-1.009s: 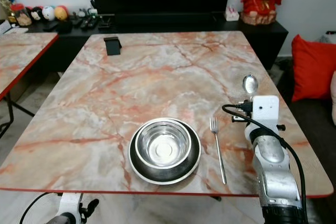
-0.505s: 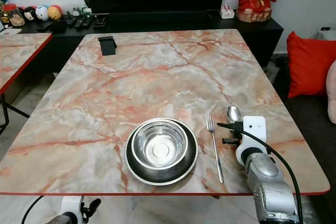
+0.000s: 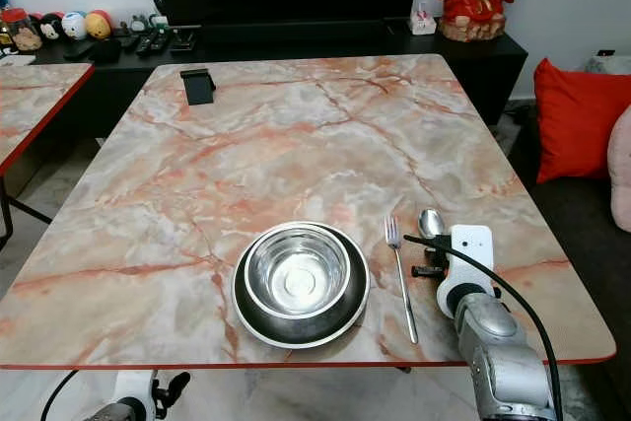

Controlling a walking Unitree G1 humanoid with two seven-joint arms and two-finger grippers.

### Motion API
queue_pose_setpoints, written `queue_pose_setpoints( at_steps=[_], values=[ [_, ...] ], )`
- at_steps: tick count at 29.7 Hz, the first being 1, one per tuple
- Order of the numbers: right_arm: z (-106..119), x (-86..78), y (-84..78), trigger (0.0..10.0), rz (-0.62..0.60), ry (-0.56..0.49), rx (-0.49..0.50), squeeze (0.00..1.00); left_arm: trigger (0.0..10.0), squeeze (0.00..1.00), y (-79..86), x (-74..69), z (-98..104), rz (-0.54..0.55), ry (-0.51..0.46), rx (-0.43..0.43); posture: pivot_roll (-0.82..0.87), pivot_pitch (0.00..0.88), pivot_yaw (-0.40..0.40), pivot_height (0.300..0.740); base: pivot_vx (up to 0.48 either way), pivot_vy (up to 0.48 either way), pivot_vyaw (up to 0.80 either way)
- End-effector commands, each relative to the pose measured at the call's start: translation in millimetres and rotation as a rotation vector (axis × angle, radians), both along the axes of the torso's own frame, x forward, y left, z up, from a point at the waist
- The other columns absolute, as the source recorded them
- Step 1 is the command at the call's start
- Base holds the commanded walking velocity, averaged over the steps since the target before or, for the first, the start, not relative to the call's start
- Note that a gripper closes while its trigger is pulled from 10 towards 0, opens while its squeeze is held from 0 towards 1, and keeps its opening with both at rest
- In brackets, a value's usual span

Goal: Setting the table

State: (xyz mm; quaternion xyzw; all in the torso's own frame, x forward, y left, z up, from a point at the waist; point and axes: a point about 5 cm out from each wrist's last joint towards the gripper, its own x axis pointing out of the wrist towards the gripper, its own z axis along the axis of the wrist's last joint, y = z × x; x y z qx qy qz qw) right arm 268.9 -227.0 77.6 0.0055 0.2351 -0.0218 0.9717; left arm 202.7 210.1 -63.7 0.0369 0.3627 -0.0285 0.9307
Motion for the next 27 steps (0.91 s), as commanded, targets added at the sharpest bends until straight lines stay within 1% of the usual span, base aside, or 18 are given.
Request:
queue_pose_setpoints(
  at_steps=[1, 7, 15, 18, 20, 22, 25, 27],
  values=[
    [0.4, -1.3, 3.9, 10.0, 0.014, -0.002, 0.017, 0.0, 10.0, 0.0, 0.6, -2.3, -2.1, -0.006, 0.027, 0.005, -0.05, 0.0, 0.035, 0.74, 0.0, 0.0, 0.0],
    [-6.0, -2.0, 9.4, 10.0, 0.048, 0.024, 0.029, 0.0, 10.0, 0.0, 0.1, -2.2, -2.1, -0.007, 0.027, 0.004, -0.05, 0.0, 0.036, 0.74, 0.0, 0.0, 0.0],
    [-8.6, -3.3, 8.1, 10.0, 0.044, 0.039, 0.02, 0.0, 10.0, 0.0, 0.4, -2.4, -2.2, -0.007, 0.028, 0.004, -0.04, 0.0, 0.036, 0.74, 0.0, 0.0, 0.0],
    [-9.3, -4.3, 6.0, 10.0, 0.051, 0.044, 0.001, 0.0, 10.0, 0.0, 0.3, -2.5, -2.3, -0.007, 0.028, 0.003, -0.04, 0.0, 0.037, 0.74, 0.0, 0.0, 0.0],
    [-9.1, -4.5, 3.2, 10.0, 0.071, 0.025, -0.043, 0.0, 10.0, 0.0, -0.2, -2.4, -2.3, -0.007, 0.028, 0.002, -0.04, 0.0, 0.037, 0.74, 0.0, 0.0, 0.0],
    [-10.2, -5.5, 1.9, 10.0, 0.074, 0.025, -0.045, 0.0, 10.0, 0.0, -0.5, -2.2, -2.2, -0.008, 0.027, 0.001, -0.05, 0.0, 0.038, 0.74, 0.0, 0.0, 0.0],
    [-13.1, -7.4, -2.5, 10.0, 0.05, 0.029, -0.049, 0.0, 10.0, 0.0, -0.8, -2.0, -2.2, -0.009, 0.027, 0.0, -0.05, 0.0, 0.038, 0.74, 0.0, 0.0, 0.0],
    [-16.5, -11.6, -6.6, 10.0, 0.023, 0.042, -0.054, 0.0, 10.0, 0.0, -1.0, -2.0, -2.3, -0.01, 0.028, 0.0, -0.05, 0.0, 0.04, 0.74, 0.0, 0.0, 0.0]
  ],
)
